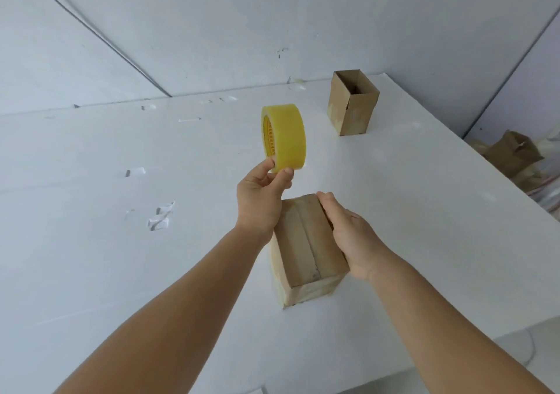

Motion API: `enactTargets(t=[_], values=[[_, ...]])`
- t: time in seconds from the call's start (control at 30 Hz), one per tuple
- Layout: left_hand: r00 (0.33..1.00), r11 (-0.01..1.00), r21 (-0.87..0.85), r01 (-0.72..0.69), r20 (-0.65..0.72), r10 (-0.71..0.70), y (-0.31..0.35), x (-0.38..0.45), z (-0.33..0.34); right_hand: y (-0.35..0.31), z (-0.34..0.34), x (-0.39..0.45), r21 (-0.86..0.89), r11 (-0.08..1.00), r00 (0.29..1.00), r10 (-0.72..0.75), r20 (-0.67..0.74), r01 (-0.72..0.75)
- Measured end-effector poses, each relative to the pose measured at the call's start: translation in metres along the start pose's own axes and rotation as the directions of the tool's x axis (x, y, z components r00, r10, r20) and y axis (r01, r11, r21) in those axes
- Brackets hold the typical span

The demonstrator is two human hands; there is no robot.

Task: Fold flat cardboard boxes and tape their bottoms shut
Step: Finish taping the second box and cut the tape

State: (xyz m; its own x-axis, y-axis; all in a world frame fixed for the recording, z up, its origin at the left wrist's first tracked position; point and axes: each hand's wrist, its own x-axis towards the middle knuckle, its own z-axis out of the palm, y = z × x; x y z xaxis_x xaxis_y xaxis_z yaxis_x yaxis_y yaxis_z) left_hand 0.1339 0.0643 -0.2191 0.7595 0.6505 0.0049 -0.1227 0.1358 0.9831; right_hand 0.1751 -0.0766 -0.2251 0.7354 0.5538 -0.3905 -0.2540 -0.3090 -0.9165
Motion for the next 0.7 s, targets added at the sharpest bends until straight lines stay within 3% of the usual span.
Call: enactTargets(t=[0.1,0.17,0.3,0.37,0.43,0.57,0.7], values=[[0.998,0.998,0.041,-0.048,0.031,0.046,0.013,-0.001,-0.008,-0.012,-0.008,0.005,-0.052,0.988,0.989,-0.146,-0.004,0.145],[0.99,0.994,0.076,-0.083,0.121,0.073,0.025,-0.009,-0.016,-0.025,-0.016,0.006,-0.082,0.96,0.963,-0.271,-0.017,0.268],[0.929,0.979,0.185,-0.089,0.371,0.015,0.044,-0.032,-0.026,-0.05,-0.033,0.003,0.133,0.892,0.894,-0.442,0.065,0.432],[0.896,0.978,0.198,-0.067,0.443,-0.029,0.05,-0.044,-0.025,-0.054,-0.042,0.0,0.147,0.878,0.87,-0.474,0.137,0.456],[0.905,0.981,0.193,-0.007,0.418,-0.076,0.054,-0.055,-0.023,-0.055,-0.052,-0.006,0.058,0.877,0.859,-0.479,0.181,0.477],[0.95,0.975,0.15,0.166,0.24,-0.199,0.059,-0.073,-0.014,-0.055,-0.066,-0.016,-0.015,0.852,0.837,-0.511,0.196,0.524],[0.924,0.879,0.371,0.301,0.114,-0.364,0.069,-0.088,-0.006,-0.05,-0.068,-0.027,-0.078,0.828,0.828,-0.542,0.146,0.556]])
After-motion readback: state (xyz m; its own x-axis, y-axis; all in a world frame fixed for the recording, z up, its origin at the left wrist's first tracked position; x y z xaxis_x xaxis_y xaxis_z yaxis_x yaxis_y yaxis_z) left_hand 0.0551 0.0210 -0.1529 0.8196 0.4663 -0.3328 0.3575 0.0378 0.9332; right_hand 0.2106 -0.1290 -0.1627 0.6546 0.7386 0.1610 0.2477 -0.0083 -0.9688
